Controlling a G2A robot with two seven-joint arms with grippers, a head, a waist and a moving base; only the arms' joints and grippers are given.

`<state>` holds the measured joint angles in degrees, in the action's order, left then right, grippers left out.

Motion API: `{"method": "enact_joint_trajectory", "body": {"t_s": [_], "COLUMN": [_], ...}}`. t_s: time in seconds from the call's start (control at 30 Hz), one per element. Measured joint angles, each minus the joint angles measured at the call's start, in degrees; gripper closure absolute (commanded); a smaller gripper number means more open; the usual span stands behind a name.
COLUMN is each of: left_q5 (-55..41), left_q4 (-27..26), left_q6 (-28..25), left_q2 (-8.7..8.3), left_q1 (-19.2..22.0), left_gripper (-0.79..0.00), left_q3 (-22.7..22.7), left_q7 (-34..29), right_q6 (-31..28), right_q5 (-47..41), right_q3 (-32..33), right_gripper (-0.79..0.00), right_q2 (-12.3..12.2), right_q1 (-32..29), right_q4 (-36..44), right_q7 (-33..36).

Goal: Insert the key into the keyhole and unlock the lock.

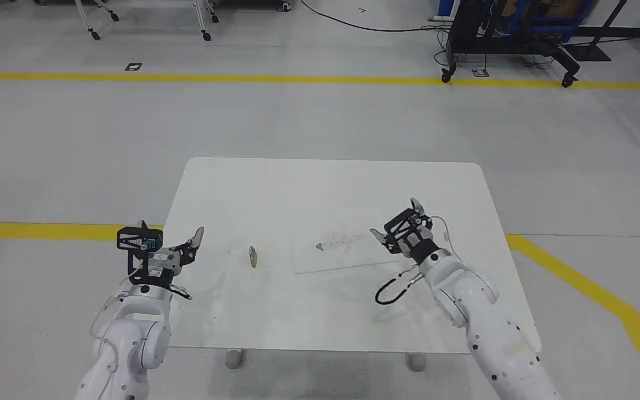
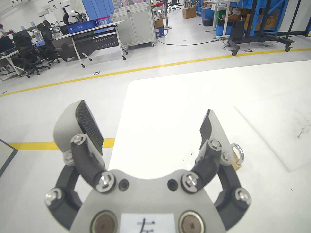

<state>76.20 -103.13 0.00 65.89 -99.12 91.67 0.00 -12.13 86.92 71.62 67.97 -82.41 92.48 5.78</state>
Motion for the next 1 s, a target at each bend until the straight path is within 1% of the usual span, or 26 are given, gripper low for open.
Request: {"method": "enact_joint_trajectory", "body": {"t_s": [0.13, 0.27, 0.4, 0.5, 0.6, 0.8, 0.9, 0.97, 1.0], "left_q5": [0.0, 0.0, 0.0, 0.0, 0.0, 0.0, 0.0, 0.0, 0.0], "left_q4": [0.0, 0.0, 0.0, 0.0, 0.0, 0.0, 0.0, 0.0, 0.0], "left_q6": [0.0, 0.0, 0.0, 0.0, 0.0, 0.0, 0.0, 0.0, 0.0], "left_q2": [0.0, 0.0, 0.0, 0.0, 0.0, 0.0, 0.0, 0.0, 0.0], "left_q1": [0.0, 0.0, 0.0, 0.0, 0.0, 0.0, 0.0, 0.0, 0.0], "left_gripper": [-0.785, -0.785, -0.785, -0.785, -0.785, -0.785, -0.785, -0.785, -0.785], "left_q3": [0.0, 0.0, 0.0, 0.0, 0.0, 0.0, 0.0, 0.0, 0.0], "left_q7": [0.0, 0.0, 0.0, 0.0, 0.0, 0.0, 0.0, 0.0, 0.0], "right_q6": [-6.7, -11.6, -14.1, -18.4, -23.9, -37.8, -41.1, -41.7, -41.4], "right_q5": [-0.5, -0.2, 0.2, 0.5, 0.2, -1.7, -3.4, -3.4, -3.2], "right_q3": [-5.1, -9.8, -14.3, -17.3, -19.0, -21.5, -23.0, -24.7, -25.5], "right_gripper": [-0.785, -0.785, -0.785, -0.785, -0.785, -0.785, -0.785, -0.785, -0.723], "right_q2": [0.9, 1.8, 3.0, 3.7, 4.1, 5.1, 5.9, 6.7, 7.0], "right_q1": [6.6, 11.6, 15.9, 19.1, 22.6, 31.6, 34.5, 36.2, 36.8], "right_q4": [-6.6, -12.1, -16.3, -19.2, -22.6, -32.3, -36.3, -38.5, -39.3], "right_q7": [-2.2, -4.7, -3.8, -3.5, -3.7, -2.3, -1.6, -0.4, 0.1]}}
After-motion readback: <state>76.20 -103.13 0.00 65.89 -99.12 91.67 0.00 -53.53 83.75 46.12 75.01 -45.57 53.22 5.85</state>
